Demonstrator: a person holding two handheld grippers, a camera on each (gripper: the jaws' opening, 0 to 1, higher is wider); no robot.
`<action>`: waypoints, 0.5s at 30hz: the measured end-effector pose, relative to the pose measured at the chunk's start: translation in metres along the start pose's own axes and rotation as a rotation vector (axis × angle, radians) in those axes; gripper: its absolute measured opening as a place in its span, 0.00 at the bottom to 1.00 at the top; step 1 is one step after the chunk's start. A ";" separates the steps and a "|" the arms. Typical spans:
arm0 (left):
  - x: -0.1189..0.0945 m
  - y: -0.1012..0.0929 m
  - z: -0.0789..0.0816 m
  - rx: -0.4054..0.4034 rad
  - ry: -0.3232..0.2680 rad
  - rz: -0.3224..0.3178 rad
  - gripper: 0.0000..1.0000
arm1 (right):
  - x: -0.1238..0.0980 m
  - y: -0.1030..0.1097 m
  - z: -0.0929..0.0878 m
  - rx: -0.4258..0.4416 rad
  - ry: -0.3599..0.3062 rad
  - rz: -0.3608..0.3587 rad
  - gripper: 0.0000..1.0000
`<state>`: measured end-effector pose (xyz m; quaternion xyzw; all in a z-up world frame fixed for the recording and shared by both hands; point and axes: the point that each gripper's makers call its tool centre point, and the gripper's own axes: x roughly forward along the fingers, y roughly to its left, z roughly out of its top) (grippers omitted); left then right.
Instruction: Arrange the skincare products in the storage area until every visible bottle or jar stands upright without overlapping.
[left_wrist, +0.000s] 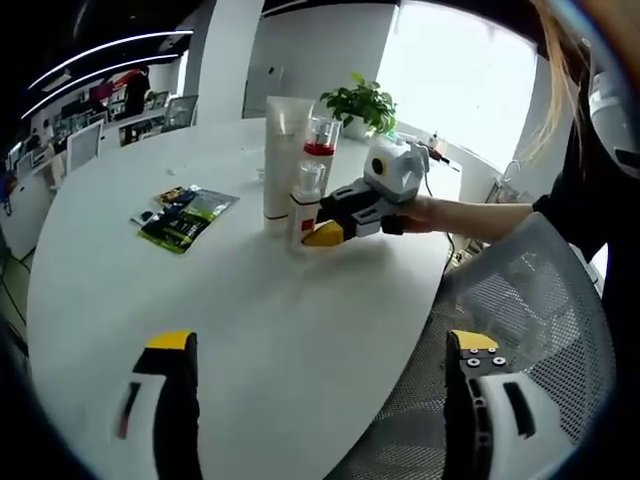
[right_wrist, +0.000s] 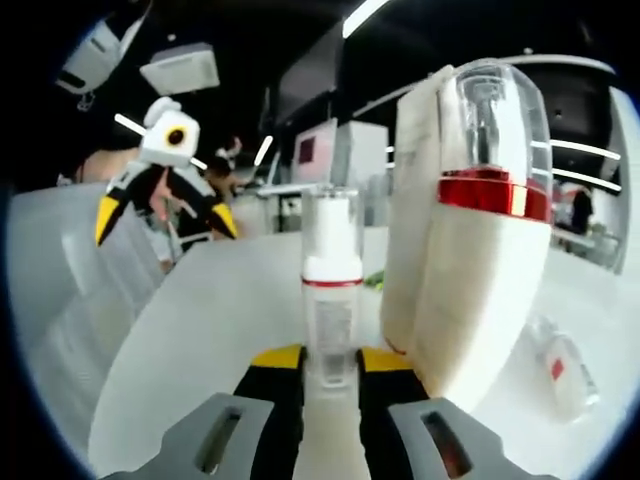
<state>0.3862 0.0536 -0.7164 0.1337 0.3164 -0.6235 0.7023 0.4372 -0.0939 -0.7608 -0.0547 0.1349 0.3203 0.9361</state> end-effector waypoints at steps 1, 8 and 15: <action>0.000 0.000 0.000 0.000 0.000 0.000 0.98 | 0.000 0.000 0.000 0.001 0.000 0.001 0.13; 0.000 0.001 0.000 -0.002 0.000 0.001 0.98 | -0.001 0.001 0.000 0.007 -0.001 0.002 0.15; 0.000 0.001 -0.001 0.000 0.003 0.002 0.97 | -0.006 0.005 -0.003 0.021 0.012 0.011 0.19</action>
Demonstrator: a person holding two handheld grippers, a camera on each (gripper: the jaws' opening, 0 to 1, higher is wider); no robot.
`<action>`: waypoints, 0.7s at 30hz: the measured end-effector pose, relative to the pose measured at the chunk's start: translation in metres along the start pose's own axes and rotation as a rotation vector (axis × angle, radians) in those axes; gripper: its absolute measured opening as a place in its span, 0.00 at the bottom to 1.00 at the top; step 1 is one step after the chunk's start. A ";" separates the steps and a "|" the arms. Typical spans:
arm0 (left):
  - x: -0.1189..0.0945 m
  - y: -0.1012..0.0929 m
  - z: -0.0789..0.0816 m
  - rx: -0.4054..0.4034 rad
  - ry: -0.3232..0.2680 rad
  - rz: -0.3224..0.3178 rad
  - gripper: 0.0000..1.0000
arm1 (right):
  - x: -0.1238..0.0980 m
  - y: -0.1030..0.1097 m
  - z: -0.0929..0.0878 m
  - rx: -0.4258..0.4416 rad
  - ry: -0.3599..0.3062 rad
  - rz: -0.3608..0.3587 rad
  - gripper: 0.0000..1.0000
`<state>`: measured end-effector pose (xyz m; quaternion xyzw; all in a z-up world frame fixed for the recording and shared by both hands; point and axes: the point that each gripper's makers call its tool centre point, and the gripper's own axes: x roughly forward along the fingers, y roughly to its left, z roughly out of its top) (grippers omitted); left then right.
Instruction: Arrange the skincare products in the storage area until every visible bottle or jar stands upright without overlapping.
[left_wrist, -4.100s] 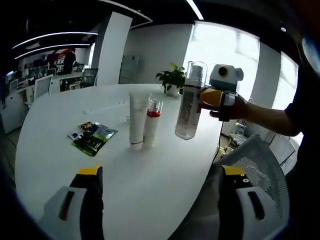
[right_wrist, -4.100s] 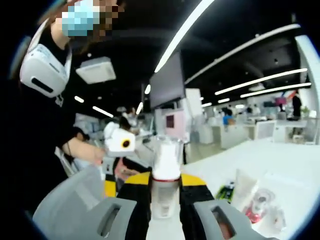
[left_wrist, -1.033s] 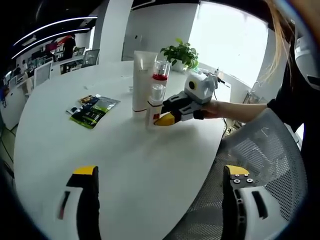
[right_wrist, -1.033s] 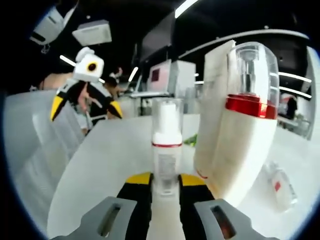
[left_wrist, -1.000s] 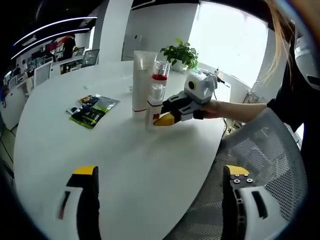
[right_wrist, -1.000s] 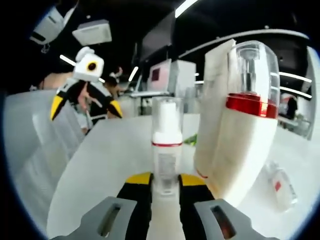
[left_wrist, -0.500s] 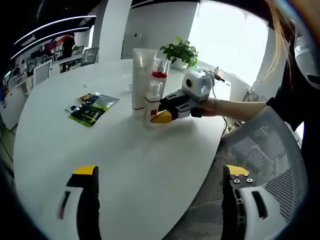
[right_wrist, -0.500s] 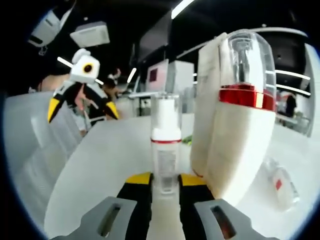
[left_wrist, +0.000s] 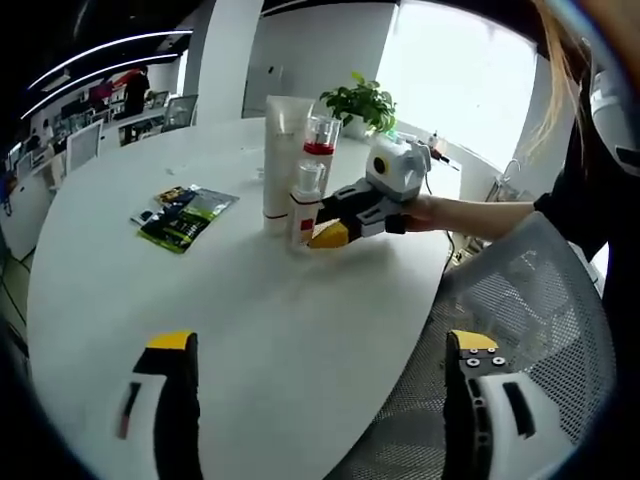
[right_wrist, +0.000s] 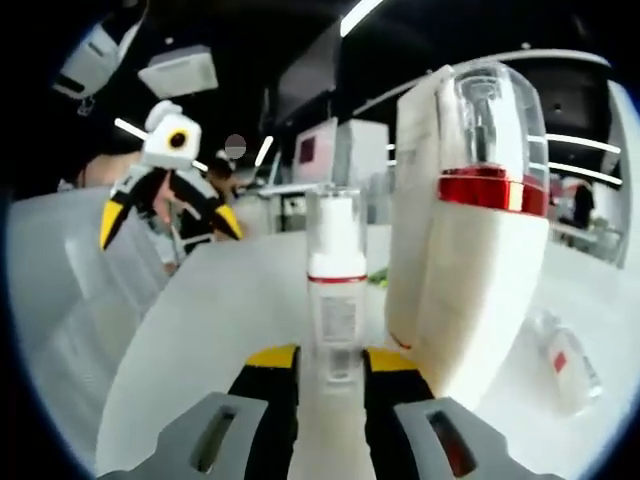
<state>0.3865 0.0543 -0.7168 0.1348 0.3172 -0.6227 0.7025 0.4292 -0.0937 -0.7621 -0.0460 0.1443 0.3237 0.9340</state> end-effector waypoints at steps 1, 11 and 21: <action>0.000 0.000 0.000 0.000 0.002 0.001 0.97 | -0.001 0.000 0.000 0.000 0.003 -0.001 0.19; 0.002 0.002 -0.005 0.003 0.021 0.014 0.97 | -0.018 0.002 0.004 0.006 0.014 -0.036 0.18; 0.002 0.008 -0.008 -0.011 0.032 0.036 0.97 | -0.045 0.016 0.021 0.021 0.038 -0.085 0.25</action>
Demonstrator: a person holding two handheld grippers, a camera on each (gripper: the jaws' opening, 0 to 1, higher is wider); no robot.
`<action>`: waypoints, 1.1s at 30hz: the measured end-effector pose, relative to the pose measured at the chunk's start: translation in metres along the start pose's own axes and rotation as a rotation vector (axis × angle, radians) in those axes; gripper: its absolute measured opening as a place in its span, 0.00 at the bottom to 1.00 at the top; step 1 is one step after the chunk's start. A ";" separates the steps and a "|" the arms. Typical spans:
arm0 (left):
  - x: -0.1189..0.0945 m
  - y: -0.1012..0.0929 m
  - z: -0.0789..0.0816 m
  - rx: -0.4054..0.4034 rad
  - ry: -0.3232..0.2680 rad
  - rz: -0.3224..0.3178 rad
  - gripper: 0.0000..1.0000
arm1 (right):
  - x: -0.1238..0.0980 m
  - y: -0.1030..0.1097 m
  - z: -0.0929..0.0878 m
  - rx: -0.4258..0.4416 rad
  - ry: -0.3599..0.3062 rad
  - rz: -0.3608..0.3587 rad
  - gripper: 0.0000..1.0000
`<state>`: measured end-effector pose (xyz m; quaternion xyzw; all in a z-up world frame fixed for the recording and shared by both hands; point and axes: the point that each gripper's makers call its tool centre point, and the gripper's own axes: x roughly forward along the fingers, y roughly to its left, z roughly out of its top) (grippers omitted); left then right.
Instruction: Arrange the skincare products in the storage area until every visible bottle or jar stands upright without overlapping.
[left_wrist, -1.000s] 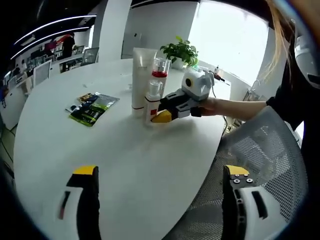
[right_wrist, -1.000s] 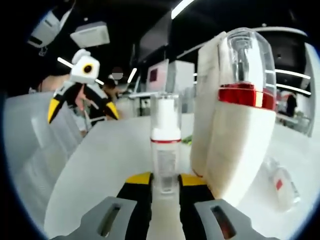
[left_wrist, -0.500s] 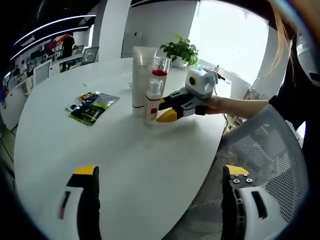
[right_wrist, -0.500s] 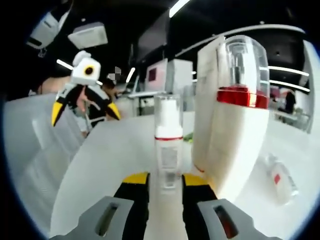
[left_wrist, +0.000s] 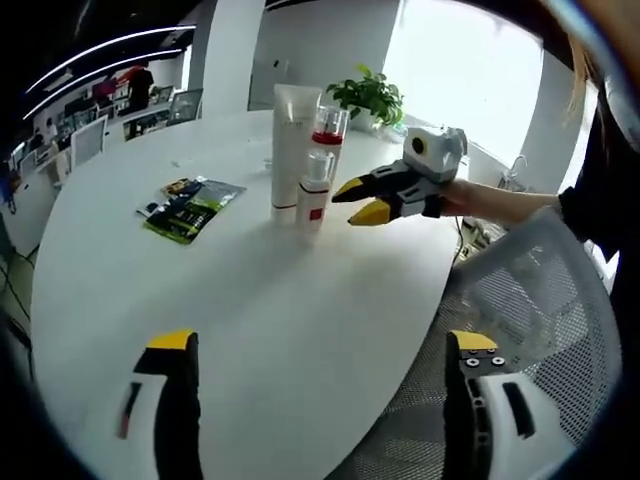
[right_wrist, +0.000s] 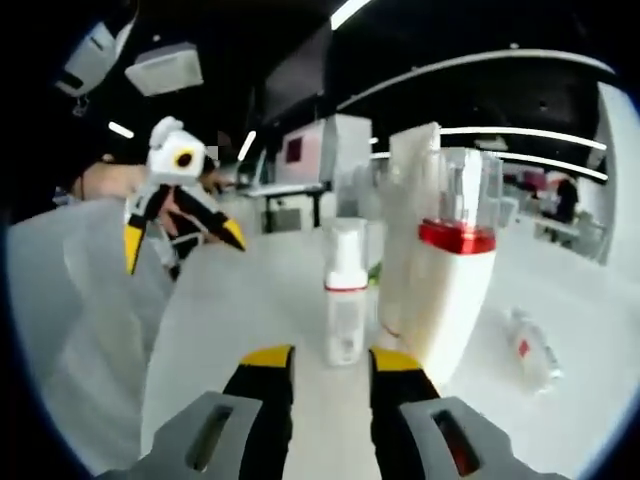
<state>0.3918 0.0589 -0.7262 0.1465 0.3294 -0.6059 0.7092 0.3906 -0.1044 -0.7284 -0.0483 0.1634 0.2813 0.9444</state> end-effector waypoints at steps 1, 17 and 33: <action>0.000 0.001 0.000 -0.002 0.000 0.003 0.97 | -0.004 0.003 0.004 0.003 0.000 -0.001 0.25; -0.005 0.024 -0.007 -0.137 -0.009 0.098 0.97 | -0.046 0.014 0.038 0.092 0.054 -0.114 0.53; -0.009 0.023 -0.001 -0.131 -0.052 0.114 0.94 | -0.071 0.035 0.060 0.186 0.077 -0.200 0.79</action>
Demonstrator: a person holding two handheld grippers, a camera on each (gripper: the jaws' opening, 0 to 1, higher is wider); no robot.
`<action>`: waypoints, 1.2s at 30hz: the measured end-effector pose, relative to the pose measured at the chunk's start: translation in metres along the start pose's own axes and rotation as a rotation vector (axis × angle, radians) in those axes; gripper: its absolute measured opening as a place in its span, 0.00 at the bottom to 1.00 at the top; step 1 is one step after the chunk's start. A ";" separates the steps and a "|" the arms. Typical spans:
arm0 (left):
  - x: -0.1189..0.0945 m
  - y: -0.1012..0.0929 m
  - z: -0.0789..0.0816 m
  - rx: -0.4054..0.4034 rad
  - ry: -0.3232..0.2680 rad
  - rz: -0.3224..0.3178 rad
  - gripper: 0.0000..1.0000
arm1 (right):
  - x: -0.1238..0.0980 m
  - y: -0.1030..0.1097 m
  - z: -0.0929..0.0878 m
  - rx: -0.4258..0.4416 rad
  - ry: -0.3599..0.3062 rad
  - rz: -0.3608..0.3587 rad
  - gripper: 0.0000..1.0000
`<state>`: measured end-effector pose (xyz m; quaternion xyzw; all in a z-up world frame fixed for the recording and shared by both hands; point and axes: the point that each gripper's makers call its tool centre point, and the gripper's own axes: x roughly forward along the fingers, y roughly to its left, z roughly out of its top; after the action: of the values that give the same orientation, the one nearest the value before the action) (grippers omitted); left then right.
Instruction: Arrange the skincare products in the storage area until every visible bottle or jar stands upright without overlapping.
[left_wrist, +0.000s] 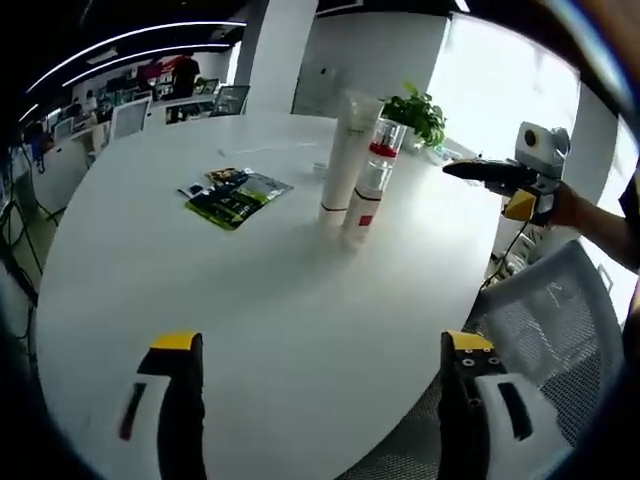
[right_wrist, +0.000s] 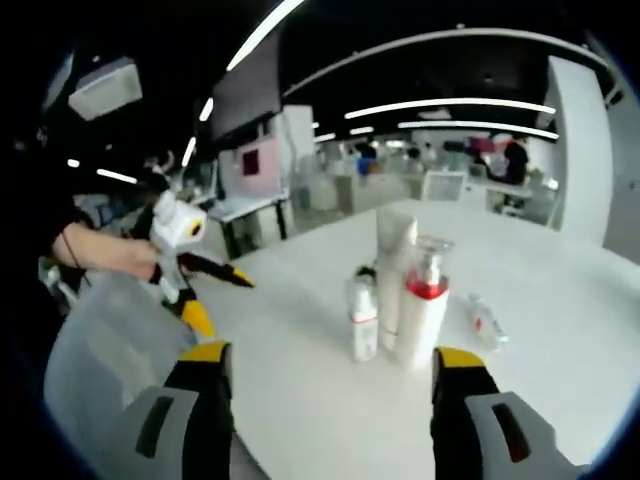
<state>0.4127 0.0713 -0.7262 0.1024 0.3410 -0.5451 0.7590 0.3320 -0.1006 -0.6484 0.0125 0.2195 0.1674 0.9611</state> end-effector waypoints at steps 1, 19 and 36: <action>0.001 0.000 -0.001 0.008 0.006 0.002 0.95 | -0.001 0.004 0.001 0.010 0.002 0.005 0.80; -0.051 -0.006 0.031 -0.049 -0.061 -0.009 0.99 | -0.047 -0.005 0.013 0.056 0.012 -0.109 0.94; -0.086 0.004 0.032 -0.052 -0.036 0.048 0.99 | -0.082 -0.019 0.007 0.114 0.032 -0.177 0.99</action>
<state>0.4140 0.1206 -0.6492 0.0811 0.3385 -0.5196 0.7803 0.2719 -0.1452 -0.6096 0.0452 0.2441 0.0693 0.9662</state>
